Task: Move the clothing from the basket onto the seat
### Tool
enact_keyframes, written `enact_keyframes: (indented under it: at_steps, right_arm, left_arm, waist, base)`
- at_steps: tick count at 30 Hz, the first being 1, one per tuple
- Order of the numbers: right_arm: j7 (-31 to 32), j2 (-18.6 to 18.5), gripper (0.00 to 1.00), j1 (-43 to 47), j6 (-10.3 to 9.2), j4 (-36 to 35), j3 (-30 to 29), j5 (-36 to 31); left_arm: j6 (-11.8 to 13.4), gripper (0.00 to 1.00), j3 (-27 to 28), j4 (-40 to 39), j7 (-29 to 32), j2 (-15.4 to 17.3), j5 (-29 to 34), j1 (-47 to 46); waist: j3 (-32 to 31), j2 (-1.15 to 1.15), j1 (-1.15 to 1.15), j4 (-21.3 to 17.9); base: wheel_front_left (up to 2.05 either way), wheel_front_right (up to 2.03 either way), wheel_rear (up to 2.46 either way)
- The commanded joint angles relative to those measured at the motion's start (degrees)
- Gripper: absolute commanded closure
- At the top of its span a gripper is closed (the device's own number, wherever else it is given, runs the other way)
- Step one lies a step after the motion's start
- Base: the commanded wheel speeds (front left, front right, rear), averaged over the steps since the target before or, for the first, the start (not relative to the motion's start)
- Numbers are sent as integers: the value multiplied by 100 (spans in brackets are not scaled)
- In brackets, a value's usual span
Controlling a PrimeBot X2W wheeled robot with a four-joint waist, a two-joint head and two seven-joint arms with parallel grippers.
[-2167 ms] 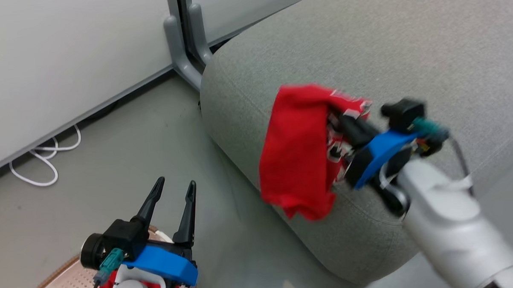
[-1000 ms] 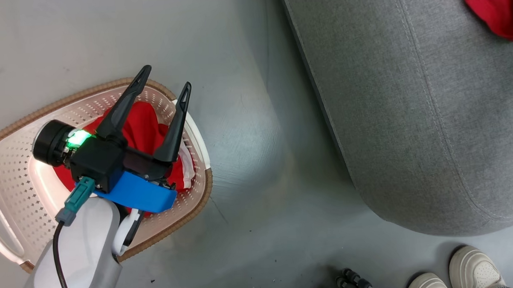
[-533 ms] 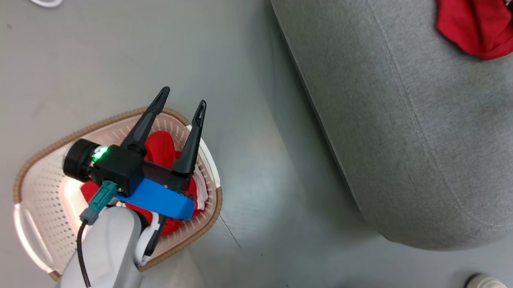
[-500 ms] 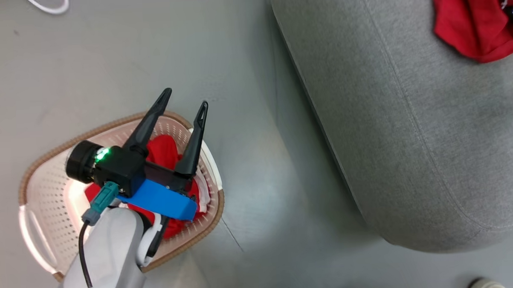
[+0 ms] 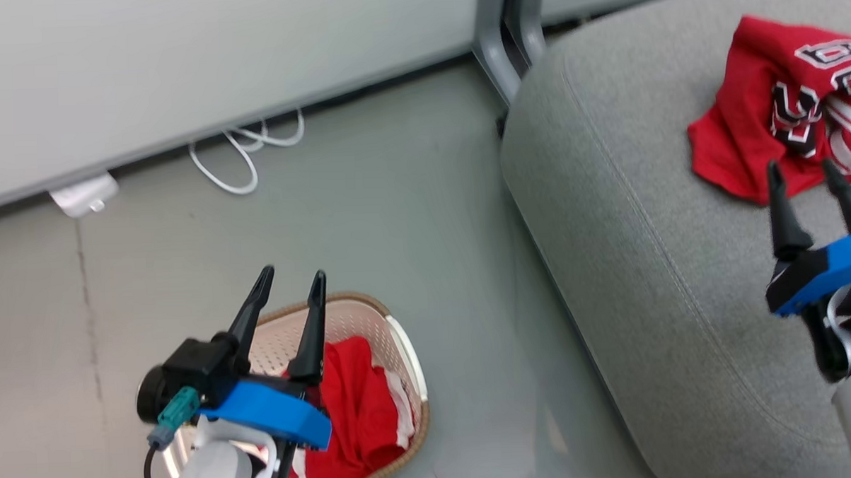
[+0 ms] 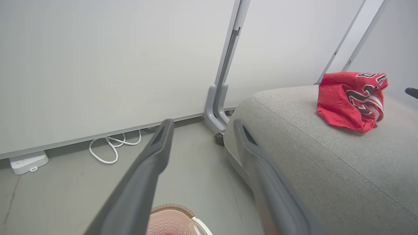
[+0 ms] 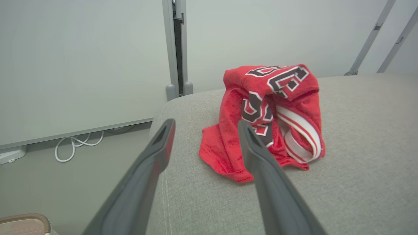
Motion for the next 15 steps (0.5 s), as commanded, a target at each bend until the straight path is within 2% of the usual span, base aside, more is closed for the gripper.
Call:
enact_keyframes:
  at_steps: [1, 15]
  right_arm:
    - [-11, 36, 0, 259, 1, -110, 72, -46]
    - [332, 610, 0, 1899, 1, -1674, 369, -629]
  left_arm:
    - [-1, 0, 110, 46, -27, -53, 8, 186]
    - [-2, 0, 1096, 163, -26, -267, 199, 1176]
  waist:
    - [-651, 0, 2, 373]
    - [-1486, 0, 2, 1019]
  base:
    - [0, 0, 0]
    - [0, 0, 0]
